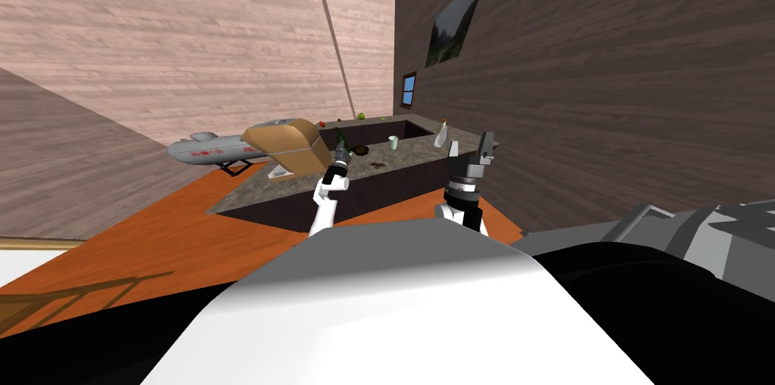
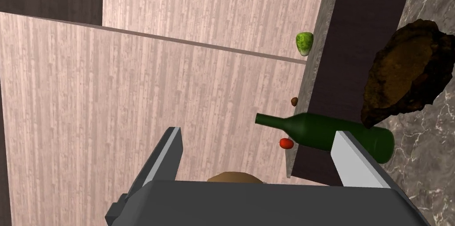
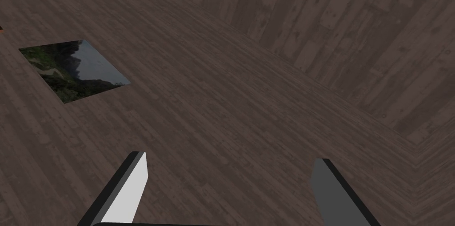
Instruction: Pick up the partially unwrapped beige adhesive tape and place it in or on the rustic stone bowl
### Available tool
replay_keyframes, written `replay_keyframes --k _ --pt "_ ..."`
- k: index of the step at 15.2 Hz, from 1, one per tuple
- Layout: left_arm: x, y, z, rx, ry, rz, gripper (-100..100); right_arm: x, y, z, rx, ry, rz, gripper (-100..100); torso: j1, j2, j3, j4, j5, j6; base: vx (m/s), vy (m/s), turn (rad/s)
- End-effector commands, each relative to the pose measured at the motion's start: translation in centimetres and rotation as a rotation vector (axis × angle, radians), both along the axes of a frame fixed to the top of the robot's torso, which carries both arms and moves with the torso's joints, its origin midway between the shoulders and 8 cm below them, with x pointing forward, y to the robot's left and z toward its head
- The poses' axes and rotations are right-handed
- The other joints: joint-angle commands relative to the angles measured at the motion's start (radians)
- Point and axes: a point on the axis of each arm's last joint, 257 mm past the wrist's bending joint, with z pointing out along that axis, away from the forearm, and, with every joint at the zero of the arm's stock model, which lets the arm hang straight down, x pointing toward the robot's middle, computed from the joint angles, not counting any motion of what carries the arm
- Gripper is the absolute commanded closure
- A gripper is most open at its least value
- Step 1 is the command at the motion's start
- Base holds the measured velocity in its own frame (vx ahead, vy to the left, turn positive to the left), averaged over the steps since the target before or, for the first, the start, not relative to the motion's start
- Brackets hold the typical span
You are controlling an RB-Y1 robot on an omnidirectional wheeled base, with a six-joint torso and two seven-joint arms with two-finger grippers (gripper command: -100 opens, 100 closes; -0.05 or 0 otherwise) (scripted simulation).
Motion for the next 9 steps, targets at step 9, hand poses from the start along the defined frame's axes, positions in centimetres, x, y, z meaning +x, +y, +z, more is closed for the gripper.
replay_keyframes --k 9 --pt "4.8 -2.6 -3.5 -0.045 0.215 -0.04 -100 0.0 0.0 0.0 0.0 0.0 0.0 0 -0.001 0.0 0.0 0.0 0.0 0.0 -0.016 -0.034 0.017"
